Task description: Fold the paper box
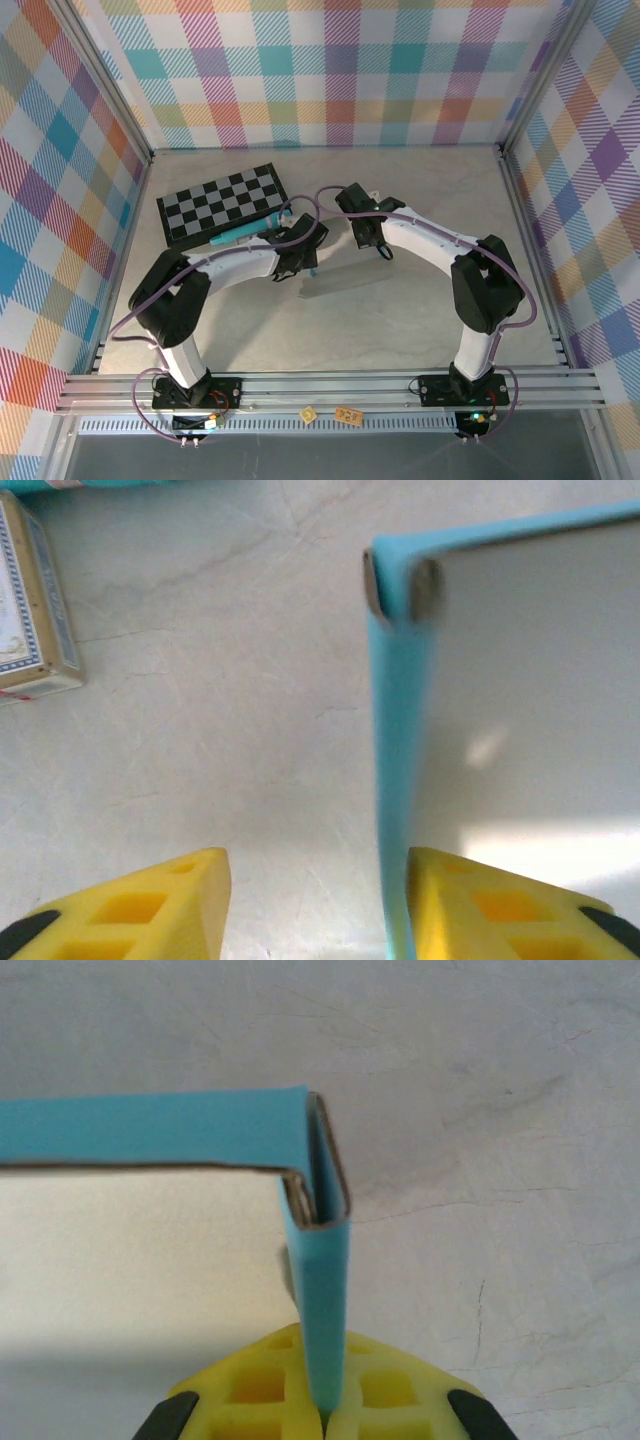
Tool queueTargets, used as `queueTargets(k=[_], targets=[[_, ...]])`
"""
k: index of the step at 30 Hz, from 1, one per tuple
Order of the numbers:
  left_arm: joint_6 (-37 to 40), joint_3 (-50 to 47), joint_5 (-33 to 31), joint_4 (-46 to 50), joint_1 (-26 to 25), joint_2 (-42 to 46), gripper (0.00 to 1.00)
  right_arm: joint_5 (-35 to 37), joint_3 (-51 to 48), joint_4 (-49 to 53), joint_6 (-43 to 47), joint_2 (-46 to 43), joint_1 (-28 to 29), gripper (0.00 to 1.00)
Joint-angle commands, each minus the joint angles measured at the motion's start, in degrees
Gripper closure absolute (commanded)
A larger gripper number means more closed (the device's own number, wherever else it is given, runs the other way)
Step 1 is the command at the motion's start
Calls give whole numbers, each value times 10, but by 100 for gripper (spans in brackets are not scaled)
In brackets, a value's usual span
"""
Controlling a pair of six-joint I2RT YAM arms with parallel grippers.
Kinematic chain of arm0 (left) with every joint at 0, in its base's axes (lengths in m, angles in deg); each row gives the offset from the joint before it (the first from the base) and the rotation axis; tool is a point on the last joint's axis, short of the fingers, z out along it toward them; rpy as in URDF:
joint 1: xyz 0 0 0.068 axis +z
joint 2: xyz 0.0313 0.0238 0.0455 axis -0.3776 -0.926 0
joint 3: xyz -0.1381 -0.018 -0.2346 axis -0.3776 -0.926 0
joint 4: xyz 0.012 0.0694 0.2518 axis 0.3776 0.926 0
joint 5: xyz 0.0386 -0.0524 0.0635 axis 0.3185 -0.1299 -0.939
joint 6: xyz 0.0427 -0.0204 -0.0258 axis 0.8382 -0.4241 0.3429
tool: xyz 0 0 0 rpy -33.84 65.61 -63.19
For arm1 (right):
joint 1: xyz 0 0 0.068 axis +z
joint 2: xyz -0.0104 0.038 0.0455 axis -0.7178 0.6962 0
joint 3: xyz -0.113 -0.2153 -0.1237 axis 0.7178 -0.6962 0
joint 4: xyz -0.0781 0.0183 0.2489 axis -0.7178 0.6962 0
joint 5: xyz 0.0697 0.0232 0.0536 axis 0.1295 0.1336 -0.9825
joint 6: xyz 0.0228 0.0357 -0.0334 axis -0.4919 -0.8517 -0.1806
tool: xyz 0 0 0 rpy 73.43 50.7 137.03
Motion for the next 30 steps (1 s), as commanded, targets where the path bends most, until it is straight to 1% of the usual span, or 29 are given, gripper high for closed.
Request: queueTargets(k=[1, 6, 10, 13, 17, 20, 24, 30], targets=[[16, -4, 35, -15, 11, 34, 46, 21, -4, -6, -6, -16, 0, 100], [12, -30, 127, -79, 45, 37, 46, 20, 2, -3, -8, -11, 0, 100], [12, -32, 142, -80, 61, 35, 49, 20, 2, -2, -8, -11, 0, 100], [8, -34, 171, -94, 75, 20, 51, 18, 3, -3, -7, -10, 0, 100], [20, -8, 199, -106, 79, -7, 54, 16, 4, 0, -9, -7, 0, 100], [26, 1, 197, -99, 79, -20, 58, 15, 7, 1, -9, -4, 0, 100], [32, -1, 180, -87, 79, -24, 60, 13, 12, 2, -10, -3, 0, 100], [40, 19, 158, -88, 78, -41, 65, 10, 14, 3, -12, 0, 0, 100]])
